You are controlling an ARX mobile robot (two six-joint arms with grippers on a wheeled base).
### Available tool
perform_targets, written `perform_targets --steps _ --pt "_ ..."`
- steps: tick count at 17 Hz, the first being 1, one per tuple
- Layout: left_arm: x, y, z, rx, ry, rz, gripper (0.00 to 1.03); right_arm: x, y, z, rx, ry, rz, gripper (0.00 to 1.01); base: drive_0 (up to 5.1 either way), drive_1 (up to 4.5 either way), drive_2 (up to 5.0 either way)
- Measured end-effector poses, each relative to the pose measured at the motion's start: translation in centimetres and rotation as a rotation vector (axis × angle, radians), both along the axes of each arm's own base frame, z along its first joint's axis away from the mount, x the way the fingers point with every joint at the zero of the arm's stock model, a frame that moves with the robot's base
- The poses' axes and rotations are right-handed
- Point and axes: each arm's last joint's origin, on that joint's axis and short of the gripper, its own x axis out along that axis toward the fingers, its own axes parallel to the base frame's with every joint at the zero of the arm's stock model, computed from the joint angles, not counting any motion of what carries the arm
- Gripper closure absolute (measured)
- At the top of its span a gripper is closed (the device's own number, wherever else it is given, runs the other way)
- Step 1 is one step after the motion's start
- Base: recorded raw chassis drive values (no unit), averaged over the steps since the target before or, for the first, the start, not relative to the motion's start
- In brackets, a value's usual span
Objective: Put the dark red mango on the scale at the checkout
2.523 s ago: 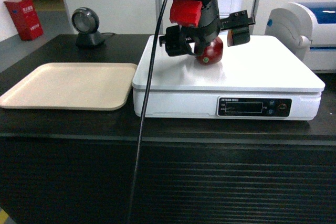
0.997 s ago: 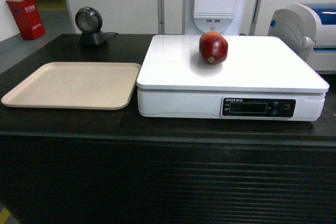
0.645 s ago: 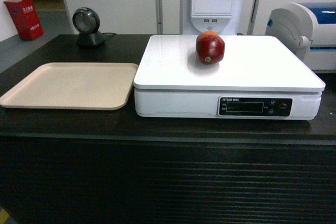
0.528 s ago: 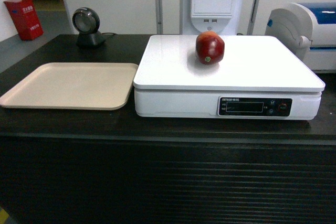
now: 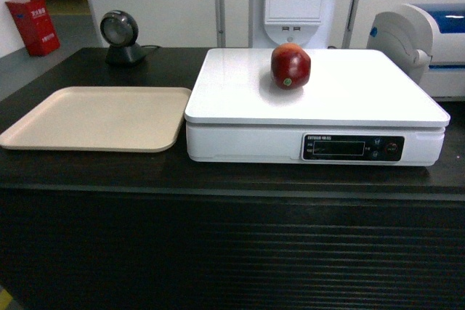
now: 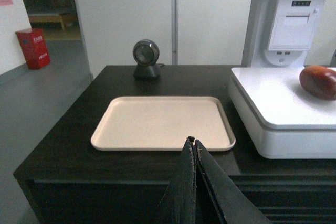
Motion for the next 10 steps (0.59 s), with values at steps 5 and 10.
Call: perform_targets --steps 5,10 --pt "-1.2 0.0 -0.2 0.0 0.017 0.0 1.01 0.0 0.0 0.0 0.0 0.0 0.0 0.03 0.0 0.0 0.0" --pt "-2.0 0.0 -0.2 0.0 0.017 0.0 1.01 0.0 0.0 0.0 0.0 0.0 0.0 0.03 0.0 0.0 0.0"
